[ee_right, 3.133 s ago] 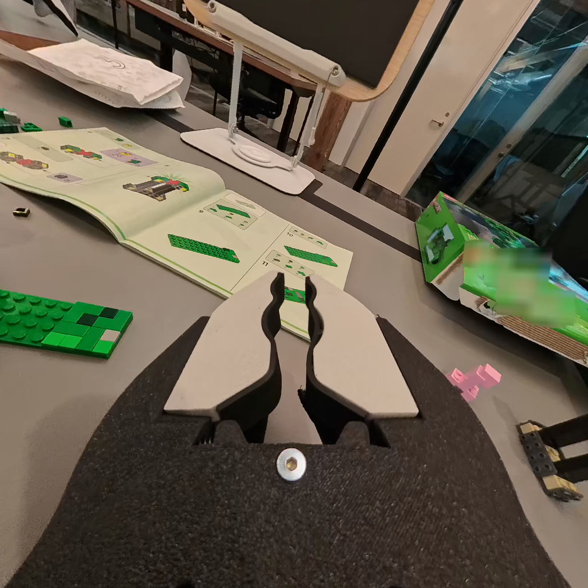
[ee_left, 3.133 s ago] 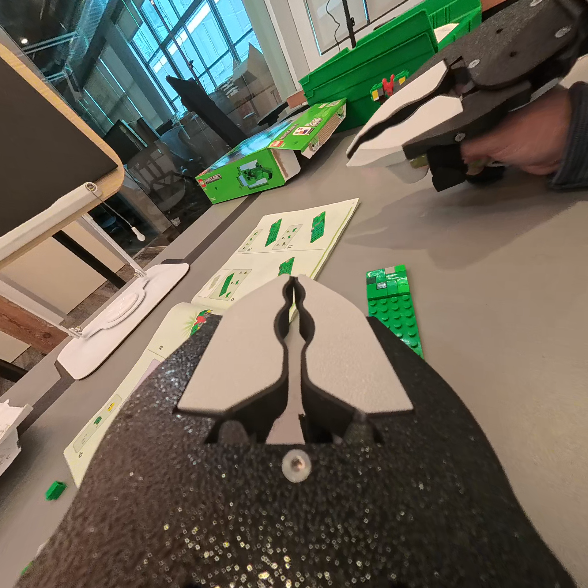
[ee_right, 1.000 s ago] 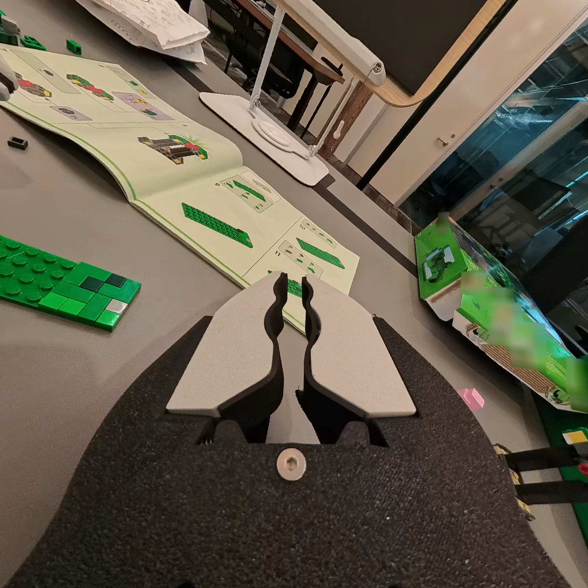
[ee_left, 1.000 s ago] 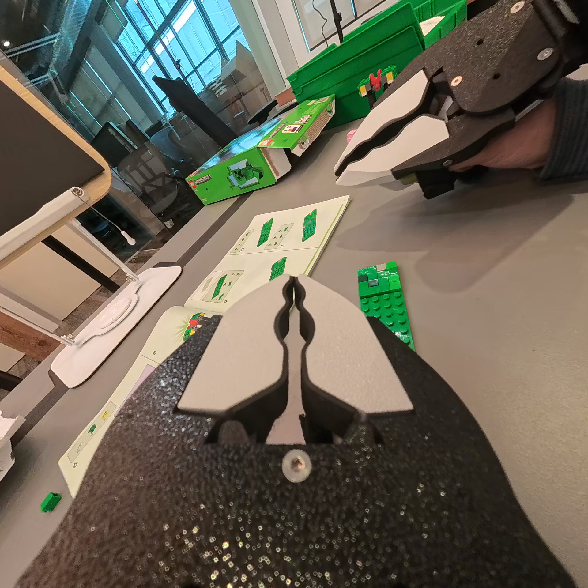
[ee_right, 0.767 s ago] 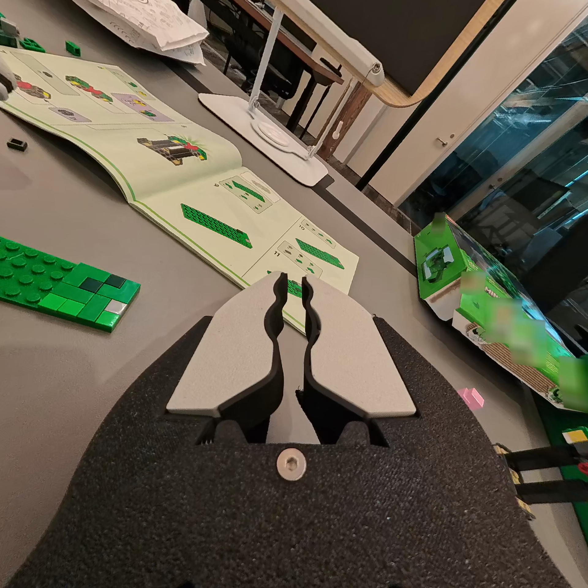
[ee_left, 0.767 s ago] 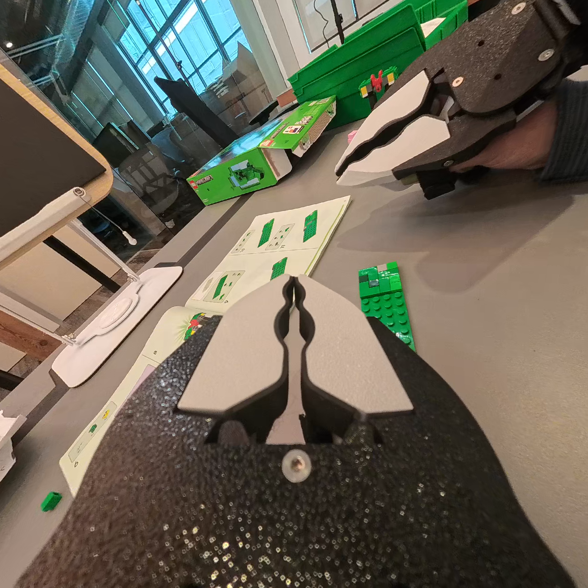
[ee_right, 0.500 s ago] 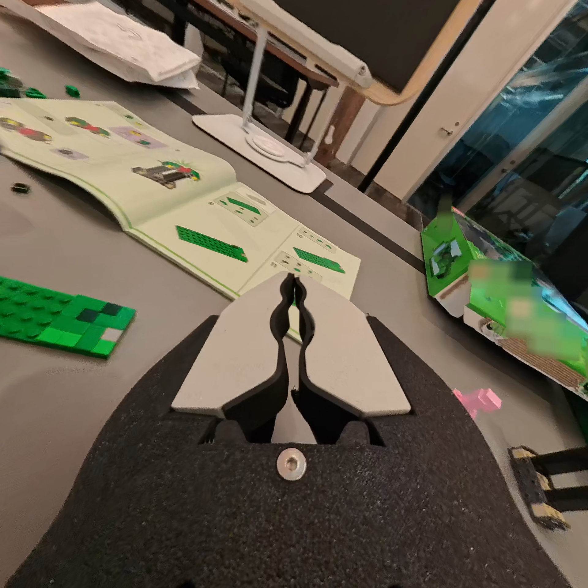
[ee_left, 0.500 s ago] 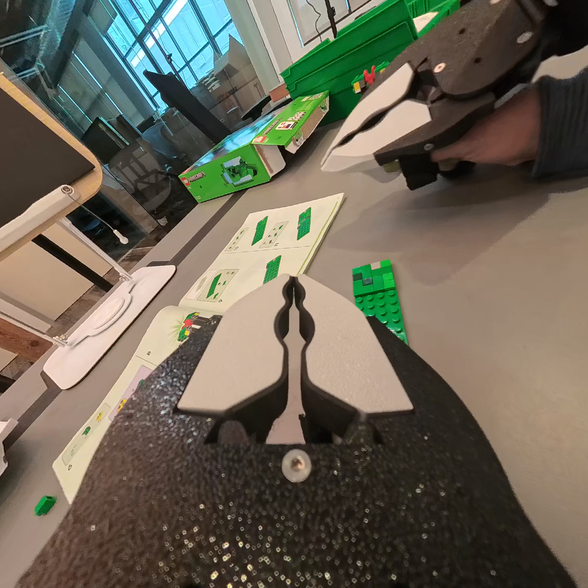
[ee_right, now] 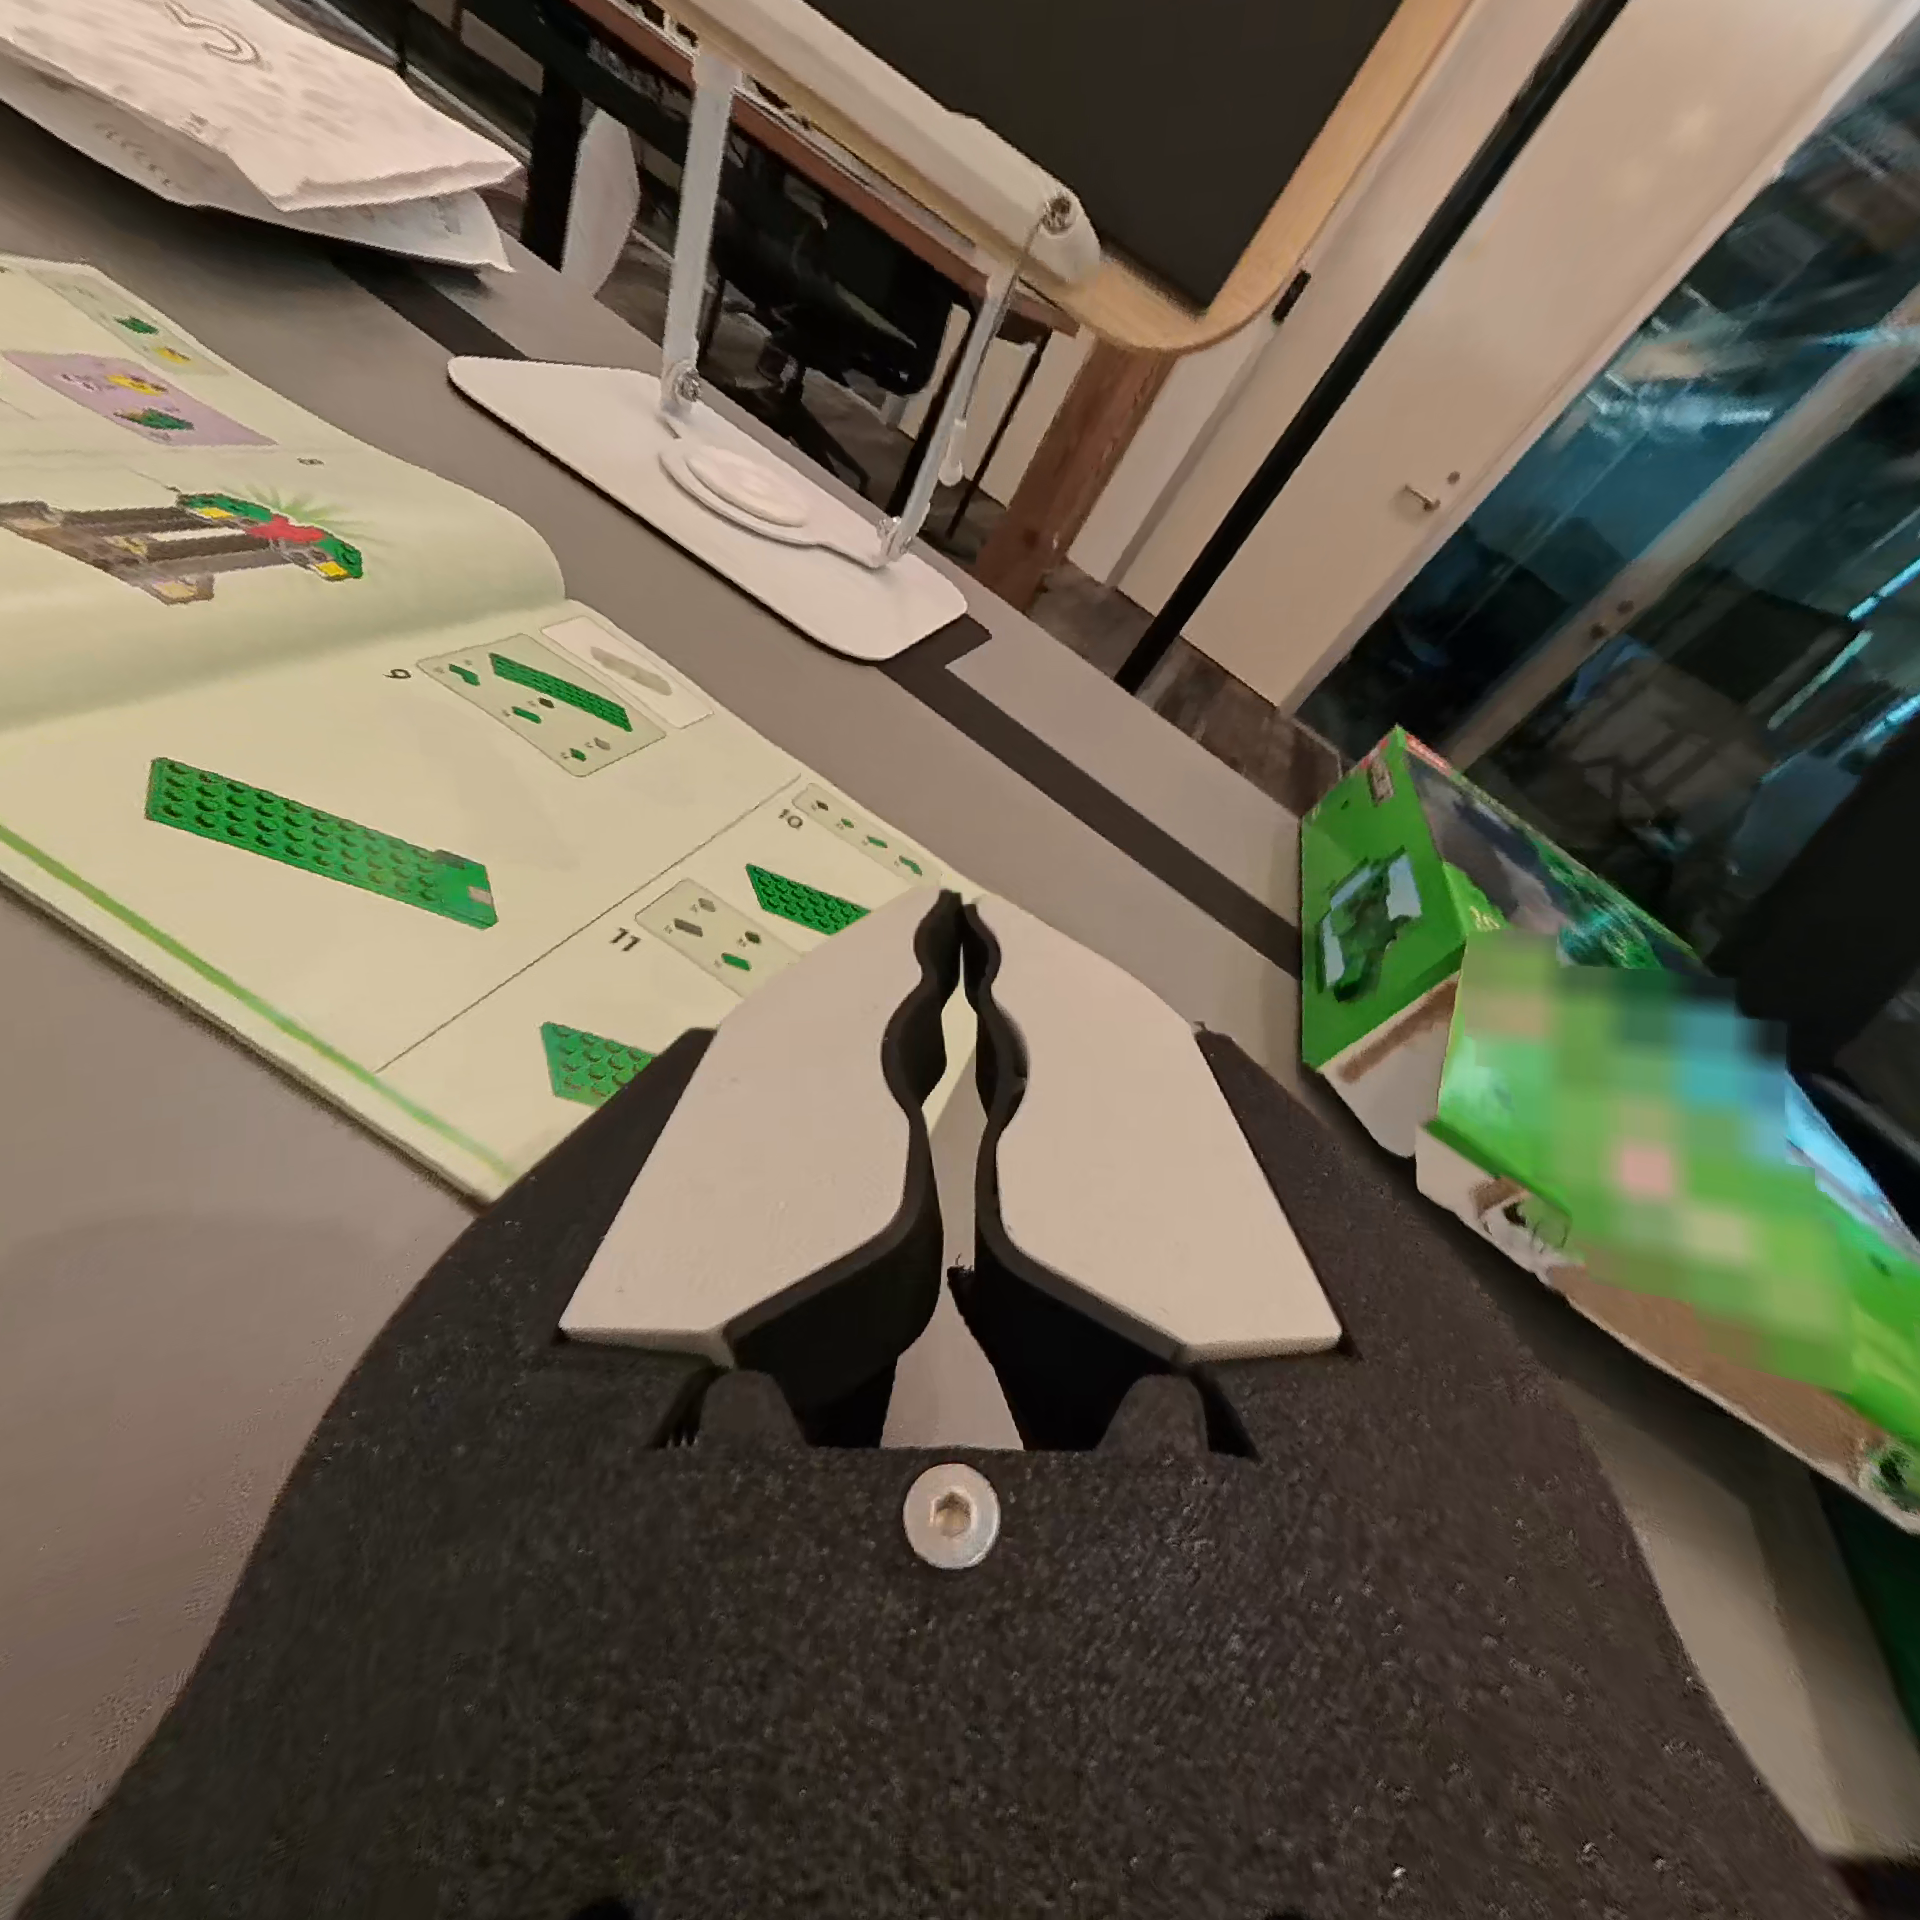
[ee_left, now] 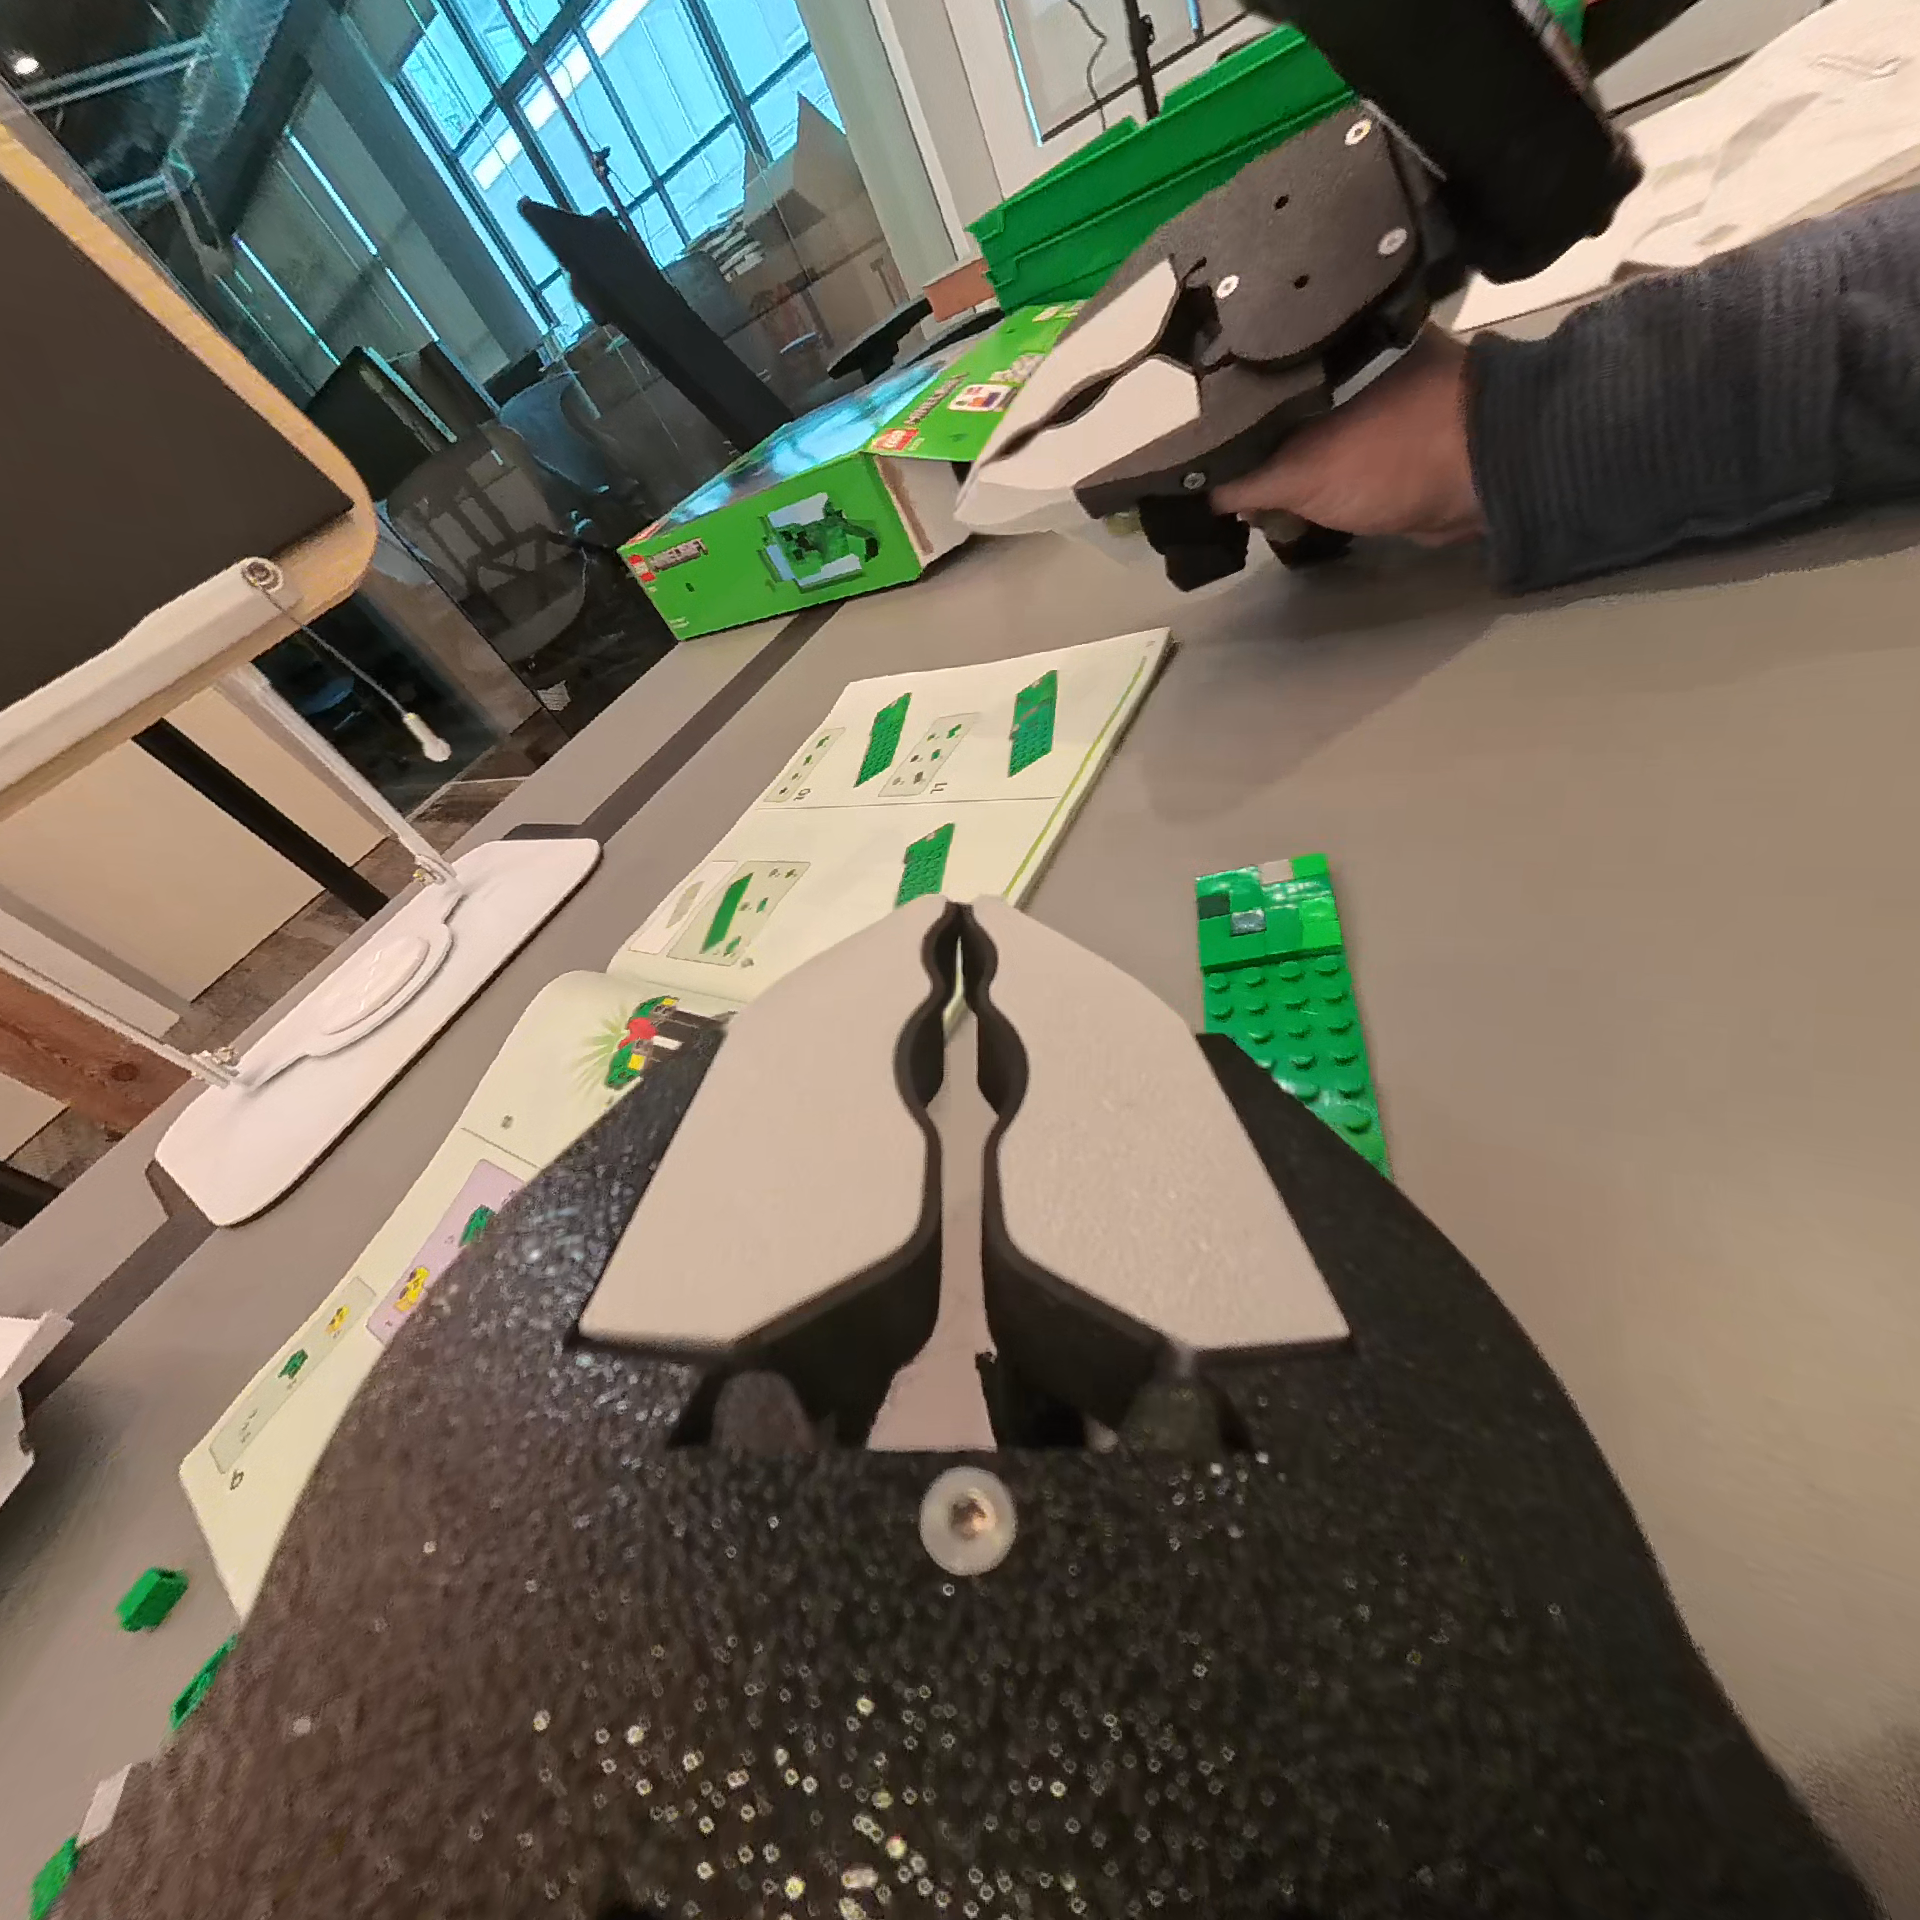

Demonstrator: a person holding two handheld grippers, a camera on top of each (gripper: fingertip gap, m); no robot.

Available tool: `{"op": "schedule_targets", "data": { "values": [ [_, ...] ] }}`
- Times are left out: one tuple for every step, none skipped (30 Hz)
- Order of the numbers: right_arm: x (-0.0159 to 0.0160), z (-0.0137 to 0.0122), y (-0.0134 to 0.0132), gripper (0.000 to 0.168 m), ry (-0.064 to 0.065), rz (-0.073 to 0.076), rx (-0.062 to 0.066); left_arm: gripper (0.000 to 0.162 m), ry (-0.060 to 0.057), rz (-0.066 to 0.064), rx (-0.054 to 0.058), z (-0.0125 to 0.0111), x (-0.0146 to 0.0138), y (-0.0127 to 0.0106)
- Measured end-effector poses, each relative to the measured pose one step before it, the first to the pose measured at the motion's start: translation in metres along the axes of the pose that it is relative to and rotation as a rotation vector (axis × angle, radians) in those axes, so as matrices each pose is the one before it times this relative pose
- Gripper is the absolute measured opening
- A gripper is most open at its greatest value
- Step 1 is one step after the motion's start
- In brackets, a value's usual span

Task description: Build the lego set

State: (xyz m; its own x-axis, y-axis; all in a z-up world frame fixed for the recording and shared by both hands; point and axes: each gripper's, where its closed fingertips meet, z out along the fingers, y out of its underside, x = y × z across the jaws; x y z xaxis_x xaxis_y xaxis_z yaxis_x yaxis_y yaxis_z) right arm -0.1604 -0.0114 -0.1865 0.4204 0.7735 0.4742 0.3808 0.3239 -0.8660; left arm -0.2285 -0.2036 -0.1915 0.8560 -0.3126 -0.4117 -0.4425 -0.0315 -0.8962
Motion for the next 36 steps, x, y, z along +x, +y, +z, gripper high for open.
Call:
{"op": "schedule_targets", "data": {
  "values": [
    [-0.00064, 0.00304, -0.00170, 0.000, -0.0213, 0.0046, 0.0162, 0.000, -0.0129, -0.0033, 0.0049, 0.00161, -0.00267, -0.00087],
    [-0.00129, 0.00263, -0.00288, 0.000, -0.0288, 0.0149, 0.0243, 0.000, -0.0143, -0.0021, 0.0103, 0.00310, -0.00274, -0.00217],
    [-0.00255, 0.00241, -0.00319, 0.000, -0.0412, 0.0155, 0.0253, 0.000, -0.0125, -0.0010, 0.0117, 0.00460, -0.00244, -0.00272],
    [-0.00295, 0.00219, -0.00250, 0.000, -0.0475, 0.0073, 0.0196, 0.000, -0.0086, -0.0014, 0.0110, 0.00611, -0.00159, -0.00302],
    [-0.00218, 0.00206, -0.00048, 0.000, -0.0439, -0.0092, 0.0088, 0.000, -0.0093, -0.0031, 0.0117, 0.00726, -0.00175, -0.00363],
    [0.00123, 0.00179, 0.00188, 0.000, -0.0190, -0.0116, -0.0044, 0.000, -0.0160, -0.0034, 0.0145, 0.00820, -0.00294, -0.00458],
    [0.00108, 0.00146, 0.00392, 0.000, -0.0200, -0.0189, -0.0140, 0.000, -0.0177, -0.0031, 0.0126, 0.00878, -0.00376, -0.00442],
    [-0.00005, 0.00107, 0.00598, 0.000, -0.0282, -0.0269, -0.0243, 0.000, -0.0087, -0.0061, 0.0080, 0.00913, -0.00316, -0.00346],
    [-0.00091, 0.00014, 0.00652, 0.000, -0.0311, -0.0288, -0.0228, 0.000, 0.0034, -0.0103, 0.0101, 0.00913, -0.00192, -0.00313],
    [-0.00175, -0.00103, 0.00480, 0.000, -0.0316, -0.0178, -0.0107, 0.000, 0.0153, -0.0103, 0.0121, 0.00919, -0.00057, -0.00283],
    [-0.00090, -0.00162, 0.00292, 0.000, -0.0236, 0.0033, -0.0073, 0.000, 0.0197, -0.0094, 0.0045, 0.00904, -0.00033, -0.00108],
    [-0.00416, -0.00190, 0.00078, 0.000, -0.0469, 0.0112, 0.0037, 0.000, 0.0165, -0.0076, -0.0029, 0.00834, -0.00087, 0.00079],
    [-0.00569, -0.00165, 0.00065, 0.000, -0.0544, 0.0120, 0.0042, 0.000, 0.0140, -0.0053, -0.0037, 0.00674, -0.00074, 0.00159],
    [-0.00080, -0.00123, 0.00220, 0.000, -0.0152, 0.0100, -0.0067, 0.000, 0.0117, -0.0030, -0.0009, 0.00470, -0.00011, 0.00214],
    [-0.00057, -0.00069, 0.00199, 0.000, -0.0117, -0.0034, -0.0077, 0.000, 0.0094, -0.0016, -0.0020, 0.00266, 0.00042, 0.00311],
    [-0.00117, -0.00008, 0.00266, 0.000, -0.0198, -0.0024, -0.0160, 0.000, 0.0089, -0.0050, -0.0069, 0.00117, 0.00101, 0.00417],
    [-0.00101, 0.00012, 0.00222, 0.000, -0.0201, 0.0082, -0.0118, 0.000, 0.0091, -0.0100, -0.0079, 0.00016, 0.00130, 0.00386],
    [-0.00110, 0.00028, 0.00074, 0.000, -0.0224, 0.0227, 0.0002, 0.000, 0.0078, -0.0110, -0.0031, -0.00049, 0.00088, 0.00214],
    [-0.00007, 0.00006, 0.00057, 0.000, -0.0179, 0.0279, 0.0005, 0.000, 0.0039, -0.0082, 0.0025, -0.00074, 0.00006, 0.00054],
    [0.00222, -0.00042, -0.00029, 0.000, 0.0006, 0.0218, 0.0038, 0.000, 0.0013, -0.0056, 0.0036, -0.00064, -0.00041, 0.00026],
    [0.00132, -0.00043, -0.00002, 0.000, -0.0049, 0.0230, 0.0033, 0.000, 0.0018, -0.0068, -0.0024, 0.00008, -0.00058, 0.00135],
    [0.00044, 0.00013, 0.00095, 0.000, -0.0106, 0.0224, -0.0052, 0.000, 0.0030, -0.0089, -0.0076, 0.00043, -0.00036, 0.00155],
    [-0.00013, 0.00057, 0.00152, 0.000, -0.0123, 0.0168, -0.0108, 0.000, 0.0030, -0.0053, -0.0041, 0.00023, -0.00013, 0.00076],
    [-0.00029, 0.00065, 0.00100, 0.000, -0.0076, 0.0050, -0.0073, 0.000, 0.0029, 0.0020, 0.0020, -0.00010, 0.00045, -0.00019],
    [-0.00106, 0.00108, 0.00134, 0.000, -0.0076, 0.0001, -0.0117, 0.000, 0.0041, 0.0076, 0.0030, -0.00030, 0.00120, -0.00040],
    [-0.00180, 0.00125, 0.00161, 0.000, -0.0108, -0.0052, -0.0142, 0.000, 0.0050, 0.0101, 0.0015, -0.00013, 0.00157, -0.00028],
    [-0.00219, 0.00149, 0.00188, 0.000, -0.0119, -0.0075, -0.0164, 0.000, 0.0040, 0.0096, -0.0002, -0.00008, 0.00135, 0.00006],
    [-0.00175, 0.00143, 0.00179, 0.000, -0.0077, -0.0084, -0.0161, 0.000, 0.0034, 0.0070, -0.0013, 0.00004, 0.00111, 0.00008],
    [-0.00101, 0.00122, 0.00137, 0.000, -0.0028, -0.0080, -0.0129, 0.000, 0.0032, 0.0035, -0.0016, 0.00018, 0.00063, 0.00022],
    [-0.00079, 0.00088, 0.00103, 0.000, -0.0016, -0.0063, -0.0092, 0.000, 0.0024, 0.0004, -0.0008, -0.00001, 0.00040, 0.00017],
    [-0.00065, 0.00049, 0.00050, 0.000, -0.0017, -0.0042, -0.0048, 0.000, 0.0018, -0.0011, 0.0002, 0.00003, 0.00007, -0.00005],
    [-0.00046, 0.00024, 0.00034, 0.000, -0.0027, -0.0017, -0.0023, 0.000, 0.0016, -0.0010, 0.0009, -0.00013, 0.00005, -0.00002],
    [-0.00048, 0.00014, 0.00013, 0.000, -0.0038, -0.0002, -0.0011, 0.000, 0.0018, 0.0001, 0.0007, -0.00013, 0.00030, -0.00010],
    [-0.00004, 0.00013, 0.00014, 0.000, -0.0017, 0.0013, -0.0002, 0.000, 0.0024, 0.0016, -0.0005, 0.00005, 0.00040, 0.00009],
    [-0.00034, 0.00003, 0.00011, 0.000, -0.0035, 0.0012, -0.0008, 0.000, 0.0024, 0.0029, -0.0022, 0.00023, 0.00052, 0.00031],
    [-0.00113, 0.00040, 0.00044, 0.000, -0.0099, -0.0008, -0.0037, 0.000, 0.0018, 0.0040, -0.0034, 0.00022, 0.00055, 0.00039]
  ]
}}
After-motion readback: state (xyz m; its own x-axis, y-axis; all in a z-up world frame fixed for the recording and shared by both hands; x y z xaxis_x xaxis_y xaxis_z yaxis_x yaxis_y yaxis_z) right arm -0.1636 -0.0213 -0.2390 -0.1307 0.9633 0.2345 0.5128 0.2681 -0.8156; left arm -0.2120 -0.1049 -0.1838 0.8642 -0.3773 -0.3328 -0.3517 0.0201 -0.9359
